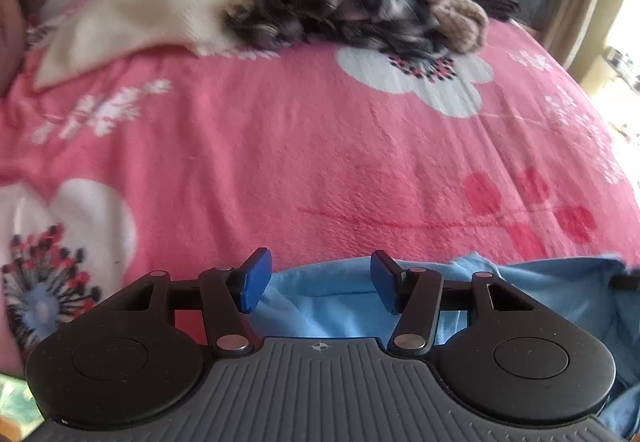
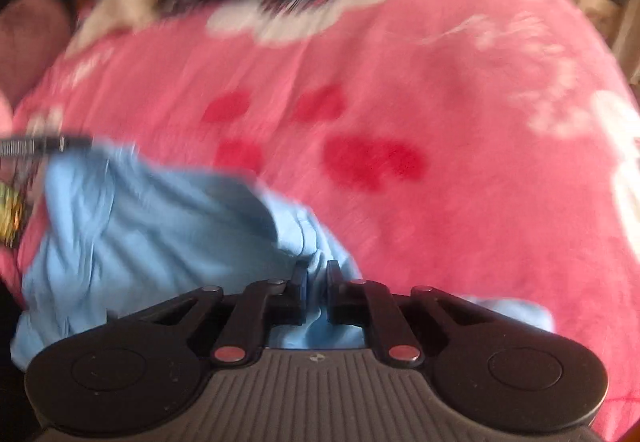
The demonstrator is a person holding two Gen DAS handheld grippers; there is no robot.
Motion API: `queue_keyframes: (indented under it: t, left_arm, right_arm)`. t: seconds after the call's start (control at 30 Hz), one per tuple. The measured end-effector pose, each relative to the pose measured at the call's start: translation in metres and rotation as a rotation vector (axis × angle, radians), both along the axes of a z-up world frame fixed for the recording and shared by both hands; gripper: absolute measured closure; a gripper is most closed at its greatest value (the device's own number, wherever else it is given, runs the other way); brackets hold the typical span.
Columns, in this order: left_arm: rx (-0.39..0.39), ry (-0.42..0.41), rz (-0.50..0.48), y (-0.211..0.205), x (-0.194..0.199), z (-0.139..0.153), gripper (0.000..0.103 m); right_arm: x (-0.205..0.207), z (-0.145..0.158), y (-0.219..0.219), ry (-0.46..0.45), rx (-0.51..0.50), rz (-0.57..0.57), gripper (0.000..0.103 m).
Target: Fold clothes
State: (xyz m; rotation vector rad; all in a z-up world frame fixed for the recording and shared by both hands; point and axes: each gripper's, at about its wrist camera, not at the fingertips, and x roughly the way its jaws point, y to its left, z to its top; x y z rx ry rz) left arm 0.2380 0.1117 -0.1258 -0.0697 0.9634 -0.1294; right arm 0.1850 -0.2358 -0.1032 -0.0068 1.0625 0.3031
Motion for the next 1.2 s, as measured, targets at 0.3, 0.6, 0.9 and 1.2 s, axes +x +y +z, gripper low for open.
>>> queue_keyframes:
  t: [0.3, 0.6, 0.9, 1.2]
  left_arm:
    - [0.118, 0.026, -0.219, -0.032, -0.003, -0.012, 0.048]
    - [0.147, -0.004, -0.198, -0.039, -0.008, -0.008, 0.06]
    - [0.028, -0.033, -0.274, -0.051, -0.008, 0.01, 0.048]
    - [0.21, -0.042, -0.359, -0.083, -0.008, -0.011, 0.086]
  right_arm:
    - [0.003, 0.012, -0.012, -0.12, -0.057, -0.077, 0.098]
    - [0.006, -0.004, -0.013, -0.056, -0.01, -0.075, 0.096]
    - [0.005, 0.0, -0.035, -0.027, 0.2, -0.132, 0.057]
    - [0.008, -0.021, -0.003, 0.02, 0.04, 0.038, 0.063]
